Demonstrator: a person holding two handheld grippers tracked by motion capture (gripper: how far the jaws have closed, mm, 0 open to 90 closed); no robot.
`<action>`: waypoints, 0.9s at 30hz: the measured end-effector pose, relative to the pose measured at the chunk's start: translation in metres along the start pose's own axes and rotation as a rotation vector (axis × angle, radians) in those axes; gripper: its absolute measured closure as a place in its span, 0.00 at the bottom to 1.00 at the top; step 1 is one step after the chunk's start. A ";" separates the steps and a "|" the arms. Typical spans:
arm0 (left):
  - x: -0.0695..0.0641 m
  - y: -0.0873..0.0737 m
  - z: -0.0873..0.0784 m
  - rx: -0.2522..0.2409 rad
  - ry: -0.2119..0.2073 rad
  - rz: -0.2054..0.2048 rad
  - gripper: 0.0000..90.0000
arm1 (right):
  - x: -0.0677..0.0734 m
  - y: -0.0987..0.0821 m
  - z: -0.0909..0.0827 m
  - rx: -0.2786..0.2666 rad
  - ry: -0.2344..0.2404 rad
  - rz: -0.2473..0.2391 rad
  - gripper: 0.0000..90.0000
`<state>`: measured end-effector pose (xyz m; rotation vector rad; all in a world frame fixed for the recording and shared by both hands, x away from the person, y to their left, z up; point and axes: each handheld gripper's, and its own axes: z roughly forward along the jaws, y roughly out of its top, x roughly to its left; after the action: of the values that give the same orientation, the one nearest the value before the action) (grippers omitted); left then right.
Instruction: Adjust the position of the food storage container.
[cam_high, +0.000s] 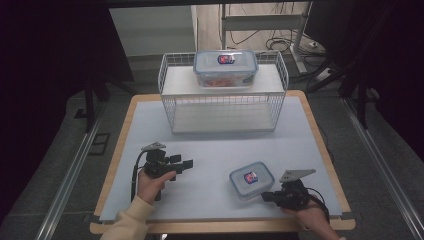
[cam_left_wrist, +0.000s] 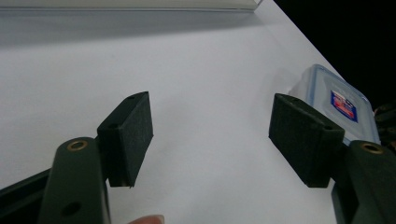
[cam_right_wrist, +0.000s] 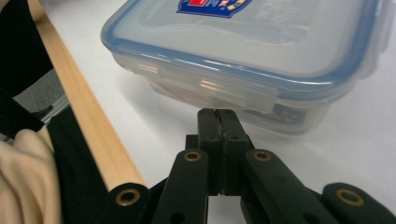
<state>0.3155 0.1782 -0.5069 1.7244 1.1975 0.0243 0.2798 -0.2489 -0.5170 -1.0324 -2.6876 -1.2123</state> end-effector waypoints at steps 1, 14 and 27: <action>0.000 0.000 0.000 -0.002 -0.001 -0.001 0.34 | -0.001 0.003 0.003 0.001 0.001 0.000 0.99; 0.003 0.000 -0.002 -0.005 0.007 -0.009 0.34 | -0.004 0.016 0.018 0.016 -0.005 0.002 0.99; 0.003 0.000 -0.003 -0.011 0.009 -0.014 0.34 | 0.004 0.017 0.017 0.005 0.011 -0.018 0.99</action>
<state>0.3157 0.1824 -0.5072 1.7073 1.2144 0.0305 0.2905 -0.2267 -0.5169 -0.9996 -2.6961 -1.2094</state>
